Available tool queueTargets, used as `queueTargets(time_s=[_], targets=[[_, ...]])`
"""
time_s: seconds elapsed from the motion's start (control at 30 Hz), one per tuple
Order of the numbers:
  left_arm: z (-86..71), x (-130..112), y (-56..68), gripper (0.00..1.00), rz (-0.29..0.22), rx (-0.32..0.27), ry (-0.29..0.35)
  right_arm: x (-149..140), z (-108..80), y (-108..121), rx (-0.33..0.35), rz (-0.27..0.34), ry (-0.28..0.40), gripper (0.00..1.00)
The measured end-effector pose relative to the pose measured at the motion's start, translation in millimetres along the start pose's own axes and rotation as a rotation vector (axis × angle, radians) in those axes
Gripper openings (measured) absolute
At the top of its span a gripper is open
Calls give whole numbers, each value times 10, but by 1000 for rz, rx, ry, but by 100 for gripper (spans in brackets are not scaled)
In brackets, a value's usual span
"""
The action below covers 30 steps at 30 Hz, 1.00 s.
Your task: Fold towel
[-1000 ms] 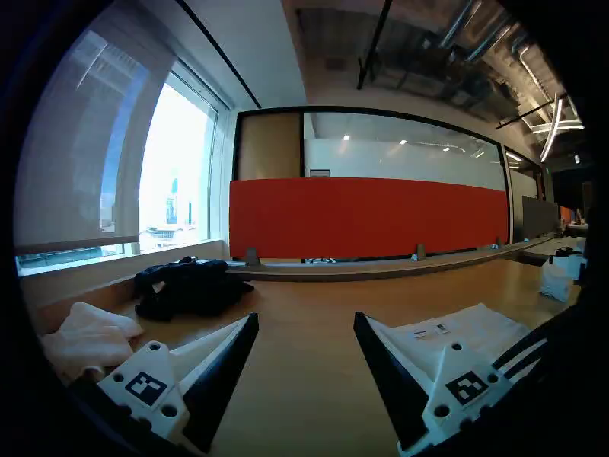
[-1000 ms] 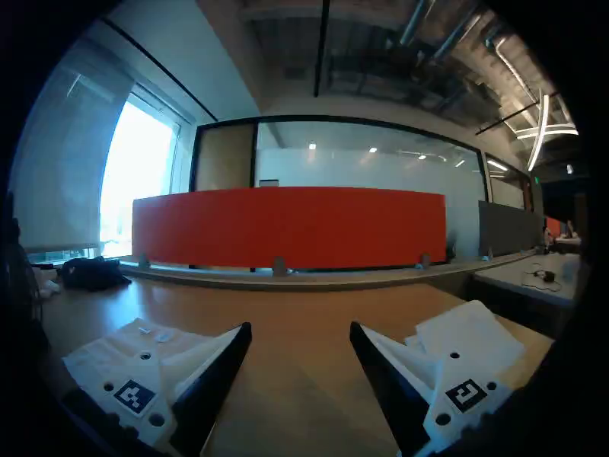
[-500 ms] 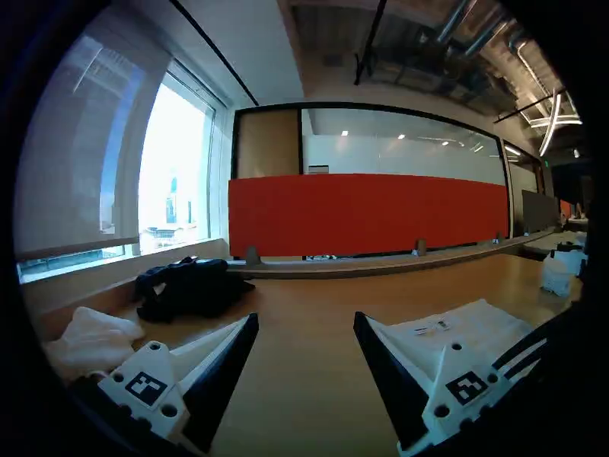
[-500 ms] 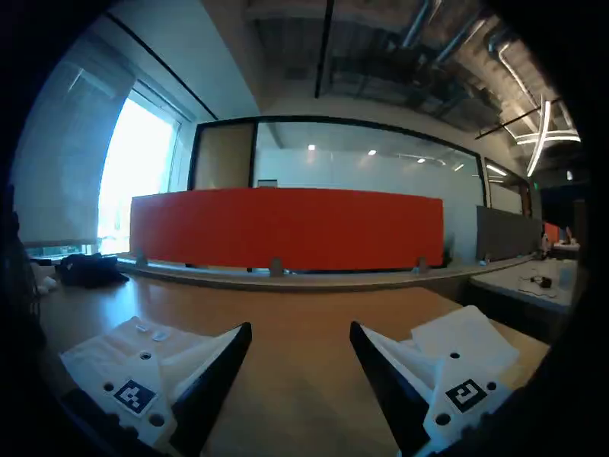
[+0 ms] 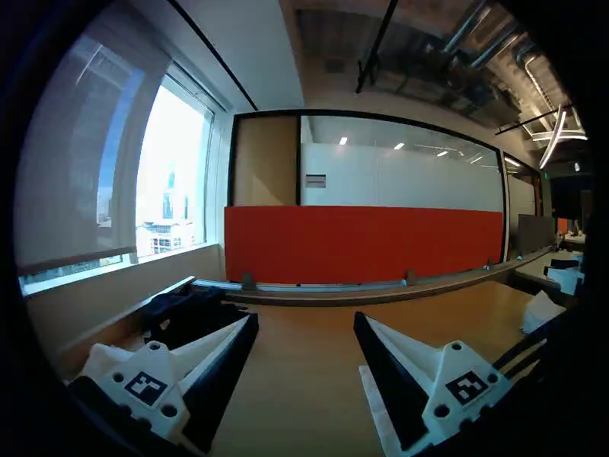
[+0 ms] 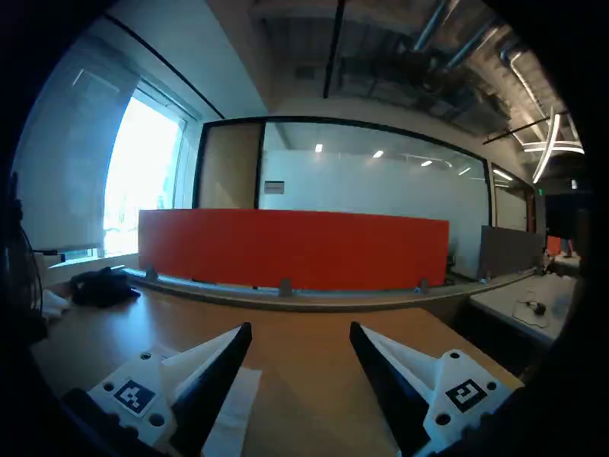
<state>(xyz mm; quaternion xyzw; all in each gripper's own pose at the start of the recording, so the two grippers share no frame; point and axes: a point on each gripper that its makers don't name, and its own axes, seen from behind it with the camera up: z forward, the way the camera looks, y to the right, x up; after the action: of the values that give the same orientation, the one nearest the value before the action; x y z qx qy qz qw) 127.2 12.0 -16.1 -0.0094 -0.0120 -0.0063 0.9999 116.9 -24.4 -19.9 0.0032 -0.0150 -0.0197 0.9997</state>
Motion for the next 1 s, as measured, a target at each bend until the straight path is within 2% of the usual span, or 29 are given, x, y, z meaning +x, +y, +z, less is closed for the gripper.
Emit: queueTargets(time_s=[0.27, 0.47, 0.67, 0.87, 1.0], targets=[[-58, 379, 77, 93, 17, -22, -52, 427, 0, 25, -27, 19, -18, 100], [-41, 484, 185, 93, 45, -71, -90, 531, 11, -13, 5, 4, -60, 100], [-9, 429, 359, 93, 90, -165, -161, 501, -36, -179, 107, -49, -133, 100], [-14, 305, 562, 93, 129, -270, -241, 320, -148, -451, 259, -119, -242, 100], [-20, 222, 639, 93, 152, -311, -276, 208, -181, -546, 317, -149, -295, 100]])
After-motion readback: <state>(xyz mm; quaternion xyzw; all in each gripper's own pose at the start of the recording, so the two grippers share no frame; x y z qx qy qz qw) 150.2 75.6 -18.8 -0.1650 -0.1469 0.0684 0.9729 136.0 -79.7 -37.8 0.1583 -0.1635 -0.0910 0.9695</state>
